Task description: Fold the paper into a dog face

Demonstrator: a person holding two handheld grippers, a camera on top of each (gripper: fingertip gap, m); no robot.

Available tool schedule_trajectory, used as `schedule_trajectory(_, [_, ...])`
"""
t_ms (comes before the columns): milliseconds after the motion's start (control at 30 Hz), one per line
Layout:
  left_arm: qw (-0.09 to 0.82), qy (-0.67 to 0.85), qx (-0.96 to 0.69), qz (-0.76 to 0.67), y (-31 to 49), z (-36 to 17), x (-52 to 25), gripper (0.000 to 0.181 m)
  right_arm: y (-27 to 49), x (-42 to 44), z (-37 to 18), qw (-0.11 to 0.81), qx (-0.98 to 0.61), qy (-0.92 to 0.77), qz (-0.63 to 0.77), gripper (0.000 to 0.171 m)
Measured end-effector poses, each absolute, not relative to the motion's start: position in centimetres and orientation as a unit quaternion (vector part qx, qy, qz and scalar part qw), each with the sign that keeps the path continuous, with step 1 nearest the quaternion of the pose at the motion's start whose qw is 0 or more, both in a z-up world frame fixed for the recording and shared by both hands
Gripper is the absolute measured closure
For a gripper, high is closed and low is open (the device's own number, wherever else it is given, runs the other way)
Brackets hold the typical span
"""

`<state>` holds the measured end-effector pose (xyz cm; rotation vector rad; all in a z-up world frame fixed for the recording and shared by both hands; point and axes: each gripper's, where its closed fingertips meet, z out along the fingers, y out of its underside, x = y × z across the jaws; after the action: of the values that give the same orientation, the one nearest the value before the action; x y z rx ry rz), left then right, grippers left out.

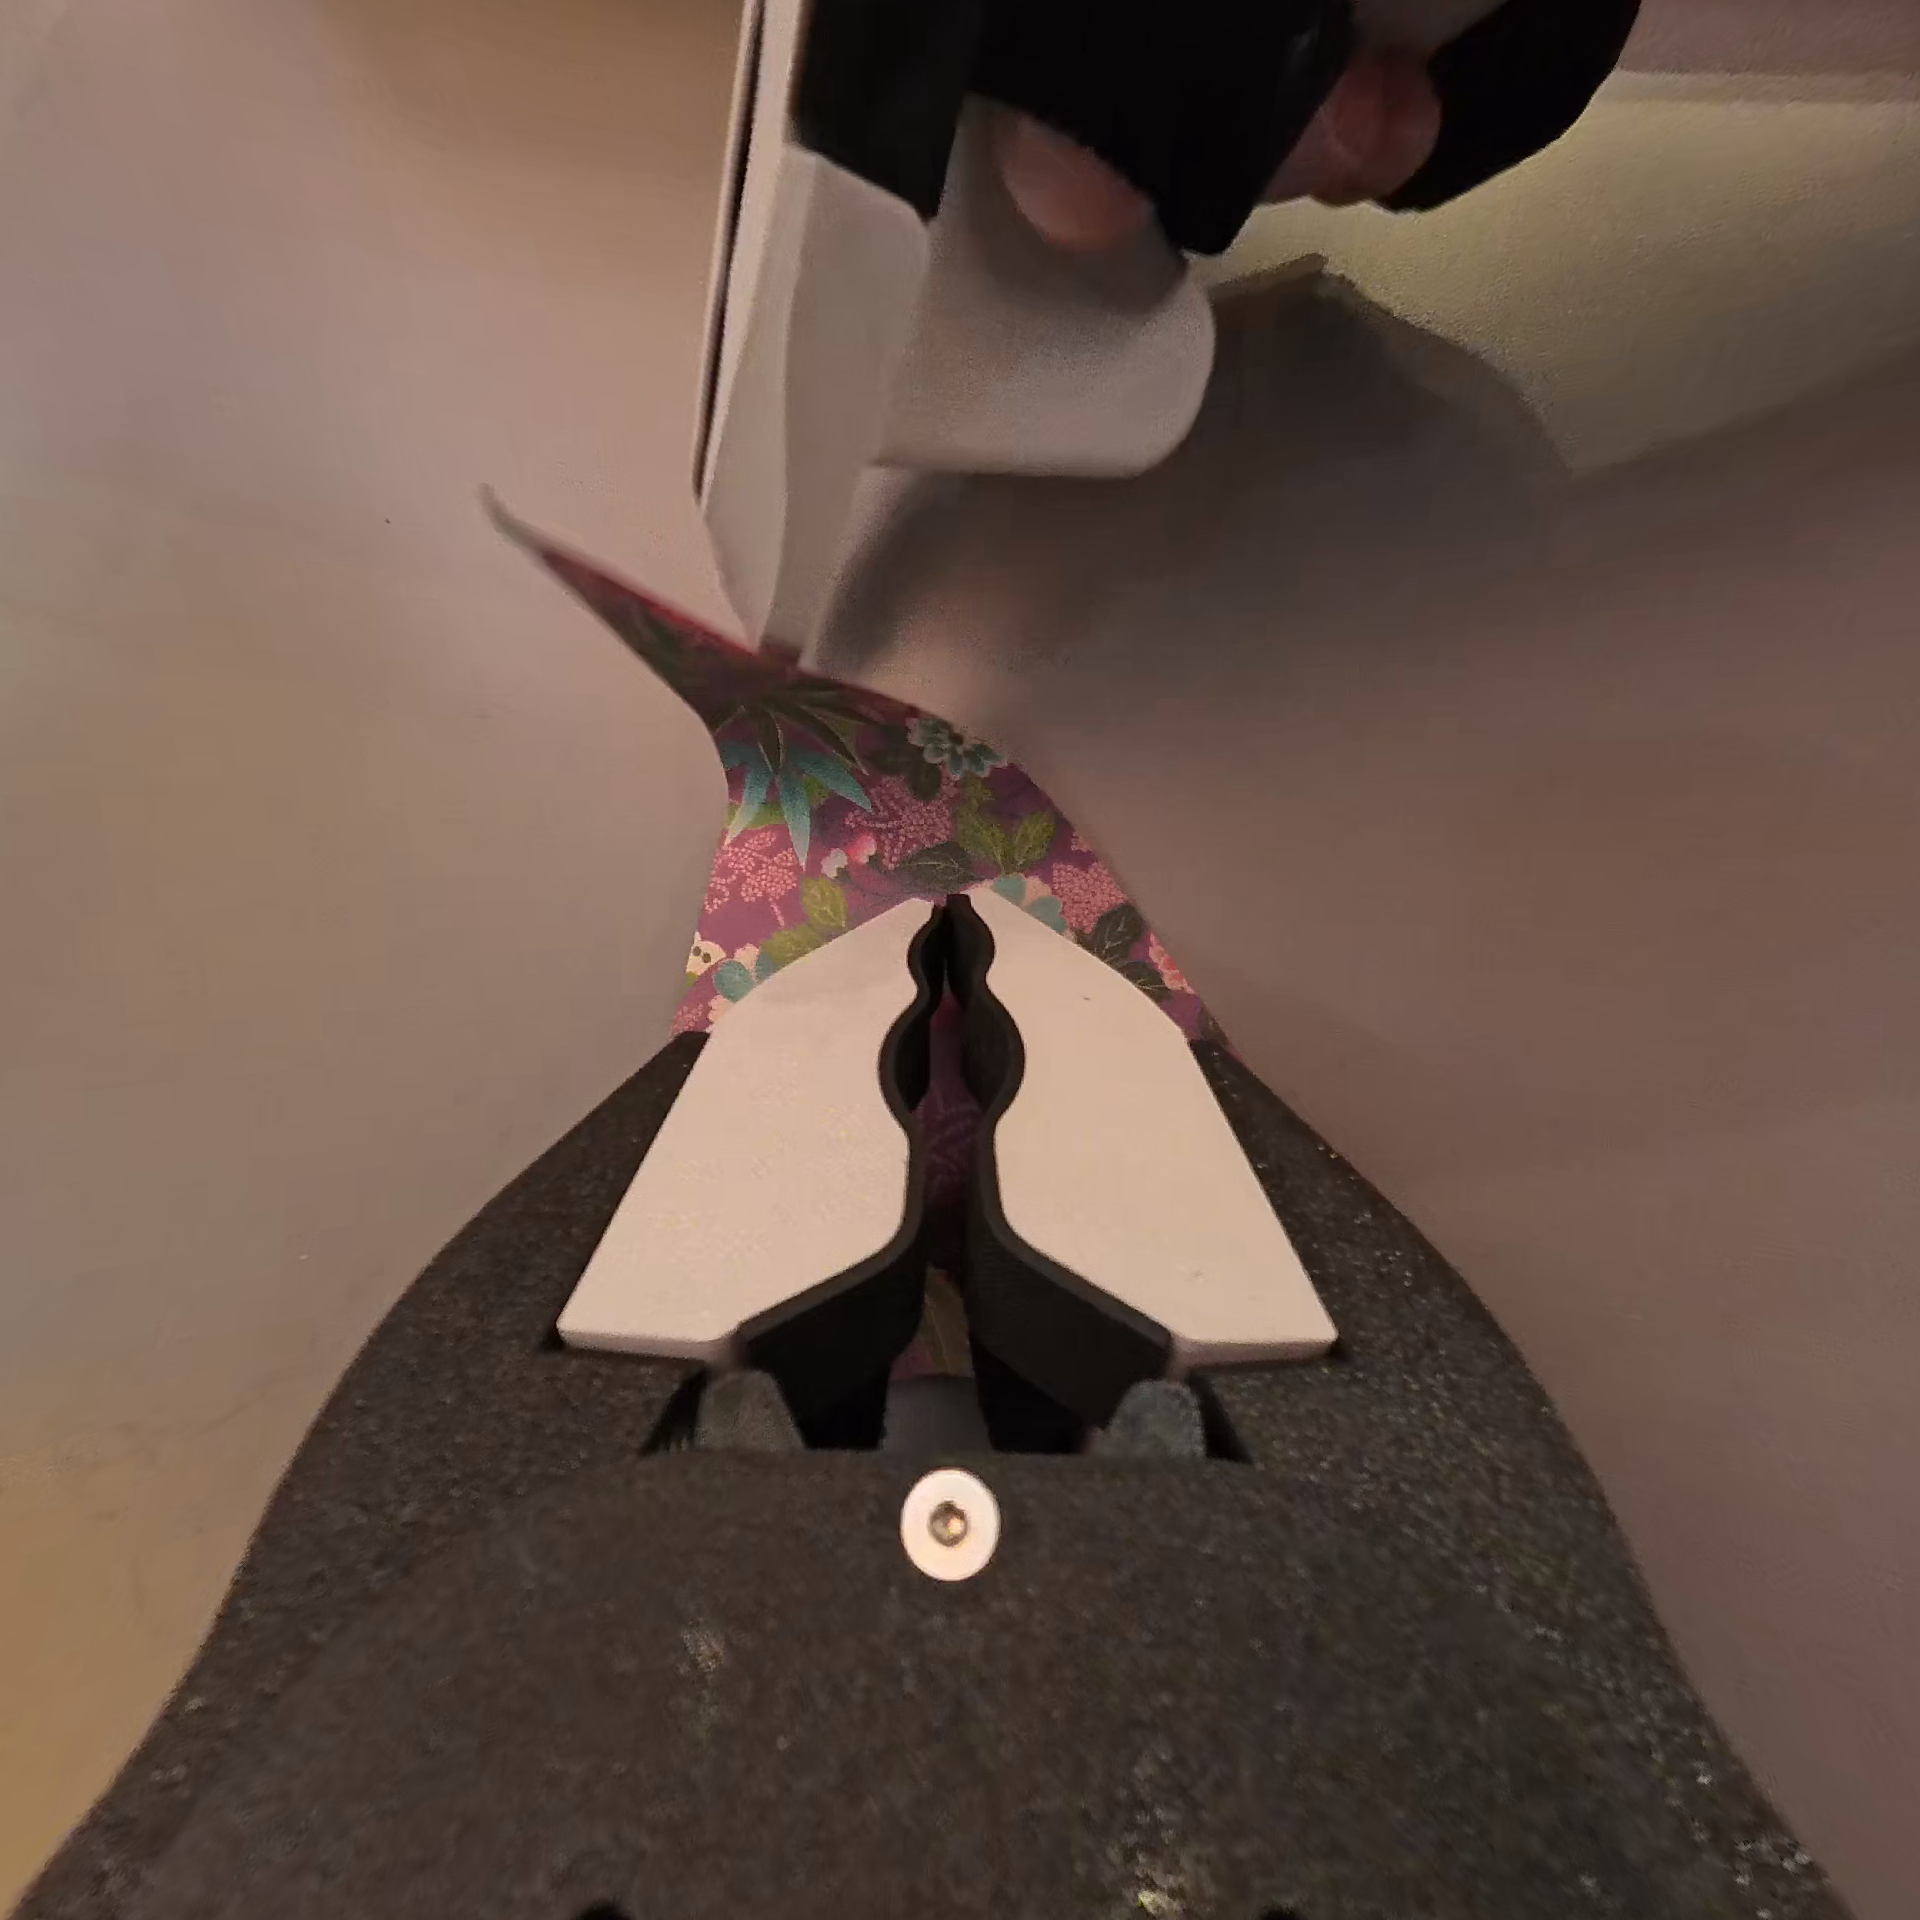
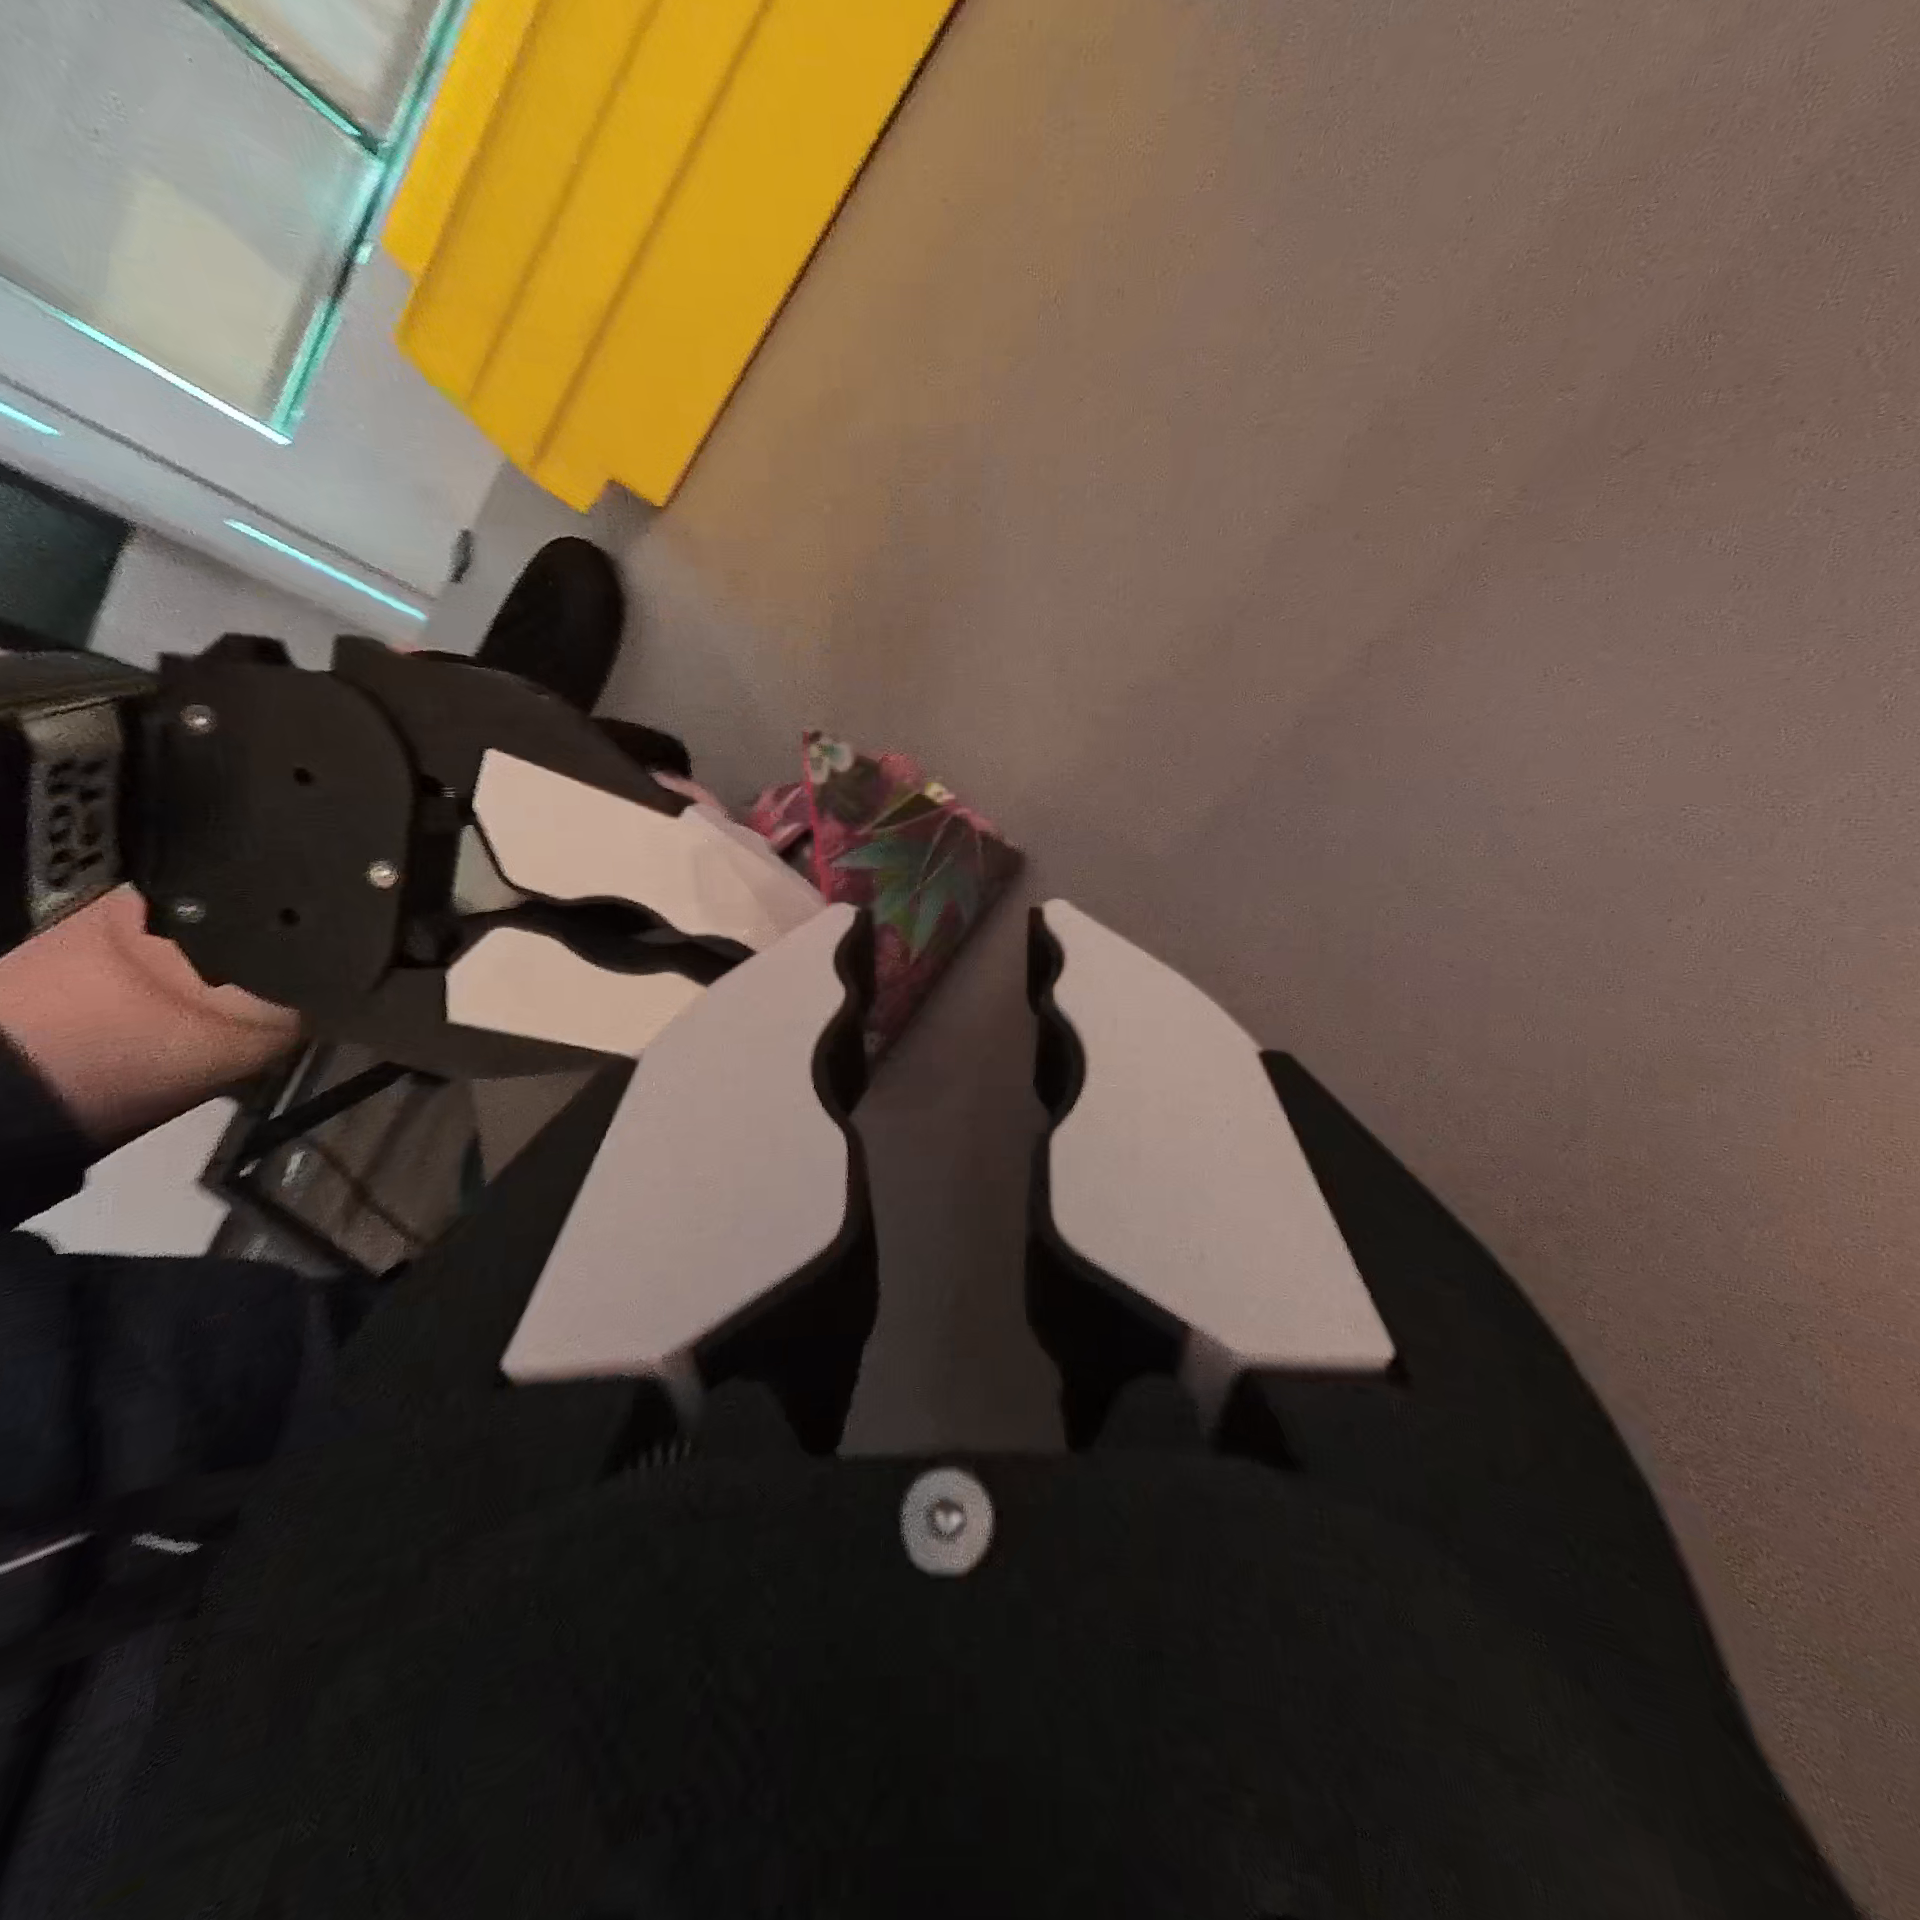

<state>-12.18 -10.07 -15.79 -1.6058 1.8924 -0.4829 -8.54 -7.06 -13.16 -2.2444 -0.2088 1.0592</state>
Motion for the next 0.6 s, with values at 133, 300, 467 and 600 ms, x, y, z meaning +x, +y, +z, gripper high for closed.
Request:
schedule_trajectory(133, [0.299, 0.711, -0.608, -0.188, -10.1, -15.8, -12.2, 0.181, -7.8, -9.7, -13.3, 0.278, -0.839, -0.101, 0.457, 0.141])
schedule_trajectory(300, [0.3, 0.708, -0.609, -0.192, -10.1, -15.8, -12.2, 0.181, -8.3, -9.9, -13.3, 0.277, -0.84, -0.128, 0.449, 0.135])
schedule_trajectory(467, [0.295, 0.712, -0.607, -0.194, -10.1, -15.8, -12.2, 0.181, -7.4, -9.1, -13.4, 0.299, -0.843, -0.107, 0.435, 0.14])
schedule_trajectory(600, [0.293, 0.711, -0.609, -0.195, -10.1, -15.8, -12.2, 0.181, -7.0, -8.6, -14.4, 0.298, -0.862, -0.16, 0.377, 0.168])
